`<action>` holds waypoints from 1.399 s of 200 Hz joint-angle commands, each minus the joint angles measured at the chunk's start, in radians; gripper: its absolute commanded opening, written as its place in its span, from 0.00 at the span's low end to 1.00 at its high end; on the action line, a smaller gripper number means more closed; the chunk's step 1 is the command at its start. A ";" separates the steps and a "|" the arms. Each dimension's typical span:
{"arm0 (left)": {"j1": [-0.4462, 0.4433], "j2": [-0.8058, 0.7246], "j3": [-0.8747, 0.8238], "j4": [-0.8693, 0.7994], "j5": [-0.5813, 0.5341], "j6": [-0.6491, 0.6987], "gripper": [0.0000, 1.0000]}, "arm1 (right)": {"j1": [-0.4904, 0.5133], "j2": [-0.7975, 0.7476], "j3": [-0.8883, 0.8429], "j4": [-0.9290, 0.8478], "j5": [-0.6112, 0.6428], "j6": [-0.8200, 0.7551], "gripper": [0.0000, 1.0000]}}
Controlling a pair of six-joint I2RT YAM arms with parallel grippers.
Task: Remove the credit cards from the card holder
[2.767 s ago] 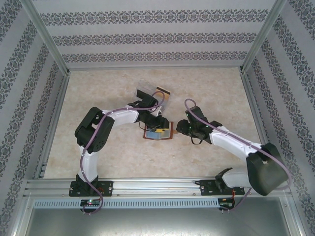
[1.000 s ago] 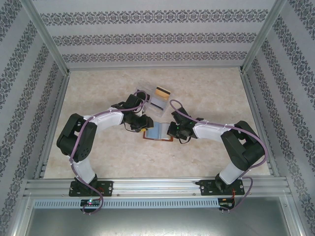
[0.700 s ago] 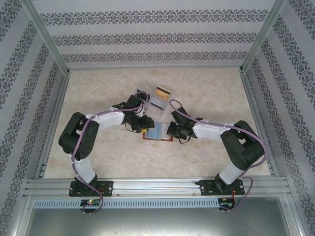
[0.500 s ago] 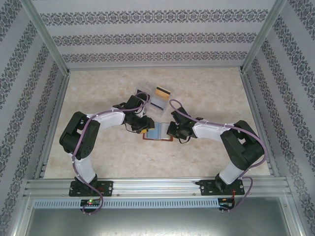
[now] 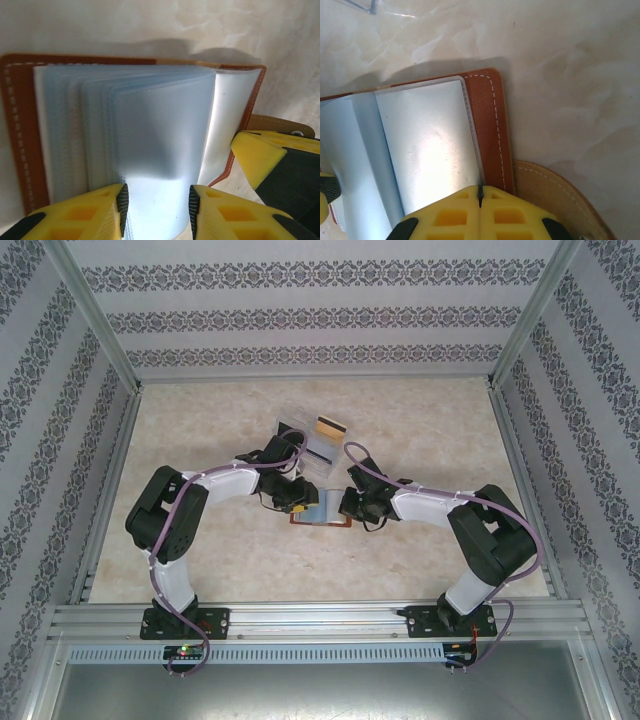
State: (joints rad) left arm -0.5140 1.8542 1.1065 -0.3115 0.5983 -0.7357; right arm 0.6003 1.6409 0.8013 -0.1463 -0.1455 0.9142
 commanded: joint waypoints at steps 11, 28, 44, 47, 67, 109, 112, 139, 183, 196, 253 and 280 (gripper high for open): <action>-0.014 0.033 0.021 -0.020 -0.021 0.013 0.30 | 0.016 -0.069 0.010 -0.045 -0.022 -0.001 0.09; -0.015 0.042 0.026 -0.034 -0.031 0.019 0.27 | 0.025 -0.110 0.023 -0.062 -0.019 -0.016 0.14; -0.014 0.050 0.026 -0.029 -0.029 0.018 0.24 | 0.036 -0.124 0.037 -0.069 -0.026 -0.029 0.18; -0.014 0.050 0.026 -0.028 -0.028 0.018 0.23 | 0.039 -0.124 0.040 -0.069 -0.028 -0.031 0.19; -0.014 0.054 0.024 -0.024 -0.028 0.014 0.20 | 0.059 -0.099 0.054 -0.051 -0.054 -0.030 0.22; -0.014 0.049 0.021 -0.023 -0.024 0.014 0.17 | 0.095 -0.005 0.102 -0.039 -0.074 -0.025 0.25; -0.014 0.048 0.021 -0.023 -0.024 0.014 0.16 | 0.096 0.001 0.105 -0.039 -0.074 -0.024 0.25; -0.014 0.031 0.025 -0.020 -0.014 0.013 0.13 | 0.095 0.052 0.121 -0.046 -0.064 -0.030 0.25; -0.012 -0.023 0.040 -0.049 -0.043 0.016 0.15 | 0.092 0.097 0.106 -0.062 -0.030 -0.020 0.23; -0.011 -0.045 0.042 -0.077 -0.087 0.025 0.17 | 0.090 0.099 0.099 -0.063 -0.024 -0.018 0.23; -0.011 -0.029 0.043 -0.131 -0.152 0.051 0.24 | 0.085 0.105 0.092 -0.061 -0.017 -0.015 0.22; -0.011 -0.009 0.048 -0.123 -0.132 0.052 0.26 | 0.084 0.106 0.089 -0.060 -0.018 -0.016 0.21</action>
State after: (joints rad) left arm -0.5179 1.8282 1.1378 -0.4011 0.4664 -0.7067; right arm 0.6895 1.7252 0.9024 -0.1825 -0.1993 0.8921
